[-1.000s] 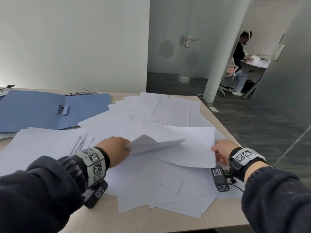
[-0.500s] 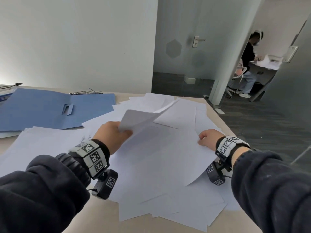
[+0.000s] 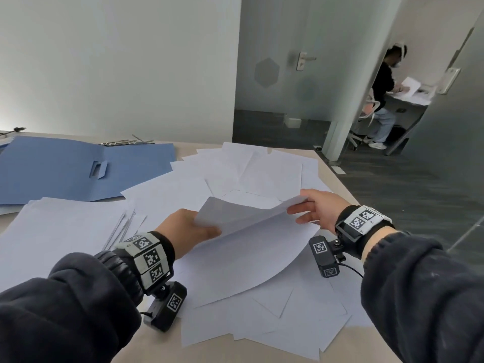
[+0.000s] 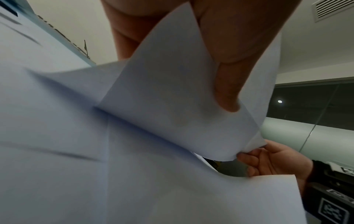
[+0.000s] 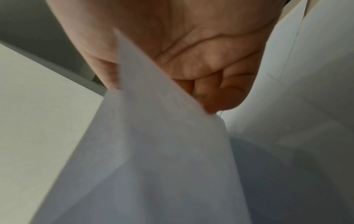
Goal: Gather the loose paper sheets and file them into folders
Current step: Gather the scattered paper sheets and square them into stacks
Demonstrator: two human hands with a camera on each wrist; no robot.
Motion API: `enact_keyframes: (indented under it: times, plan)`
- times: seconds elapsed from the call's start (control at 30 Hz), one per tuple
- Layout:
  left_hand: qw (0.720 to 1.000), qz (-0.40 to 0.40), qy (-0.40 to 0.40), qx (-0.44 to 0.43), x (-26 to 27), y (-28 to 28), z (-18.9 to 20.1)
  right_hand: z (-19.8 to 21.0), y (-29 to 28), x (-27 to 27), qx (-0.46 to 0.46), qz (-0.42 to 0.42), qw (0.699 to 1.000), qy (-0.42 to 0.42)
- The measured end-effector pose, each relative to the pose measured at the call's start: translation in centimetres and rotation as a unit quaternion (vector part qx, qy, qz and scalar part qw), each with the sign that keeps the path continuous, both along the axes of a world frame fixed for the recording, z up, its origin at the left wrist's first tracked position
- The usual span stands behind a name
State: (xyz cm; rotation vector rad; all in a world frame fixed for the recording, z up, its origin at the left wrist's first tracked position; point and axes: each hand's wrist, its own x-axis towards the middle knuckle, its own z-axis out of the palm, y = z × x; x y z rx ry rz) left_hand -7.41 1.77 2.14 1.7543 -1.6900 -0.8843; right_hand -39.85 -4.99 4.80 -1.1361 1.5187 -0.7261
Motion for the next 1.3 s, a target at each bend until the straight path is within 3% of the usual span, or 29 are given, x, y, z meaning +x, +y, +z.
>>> enact_keyframes:
  times: [0.13,0.27,0.33,0.4,0.47,0.53,0.67,0.73,0.8,0.9,1.07,1.2,1.3]
  plan:
    - [0.999,0.012,0.031,0.008,0.4,0.1,-0.5,0.0,1.4,-1.4,-0.055,-0.005,0.998,-0.032]
    - [0.985,0.096,0.142,-0.016,2.0,-0.7,0.0,0.1,2.9,-3.0,-0.174,0.001,0.98,0.1]
    - [0.974,0.132,0.181,-0.039,2.9,-1.1,0.7,0.1,3.5,-3.6,-0.238,0.011,0.955,0.179]
    - [0.967,0.145,0.201,-0.059,3.7,-1.5,1.3,0.1,4.1,-3.5,-0.275,0.066,0.911,0.3]
    - [0.967,0.134,0.199,-0.08,4.0,-1.5,1.7,-0.3,4.3,-3.2,-0.265,0.095,0.898,0.338]
    - [0.974,0.111,0.173,-0.096,3.8,-1.1,2.1,-0.9,4.1,-3.5,-0.226,0.11,0.91,0.328]
    - [0.99,0.036,0.087,-0.103,3.1,0.0,1.6,-2.5,3.3,-4.4,-0.145,0.147,0.896,0.392]
    - [0.989,-0.06,0.035,-0.132,3.6,0.1,0.6,-3.1,3.0,-4.8,-0.129,0.145,0.893,0.406]
    - [0.976,-0.158,-0.005,-0.152,4.2,0.1,-0.5,-3.6,2.6,-5.1,-0.11,0.148,0.893,0.411]
    - [0.959,-0.242,-0.058,-0.132,4.3,-0.1,-0.8,-3.8,2.0,-5.6,-0.08,0.132,0.898,0.411]
    - [0.899,-0.327,-0.259,-0.13,4.2,-1.6,-0.8,-3.5,0.6,-6.4,-0.065,0.124,0.9,0.414]
    - [0.868,-0.352,-0.35,-0.023,3.2,-2.4,-0.5,-2.6,-1.0,-5.5,-0.089,0.109,0.89,0.435]
    - [0.855,-0.377,-0.347,0.08,2.5,-2.9,-0.9,-1.6,-2.7,-3.7,-0.105,0.126,0.87,0.465]
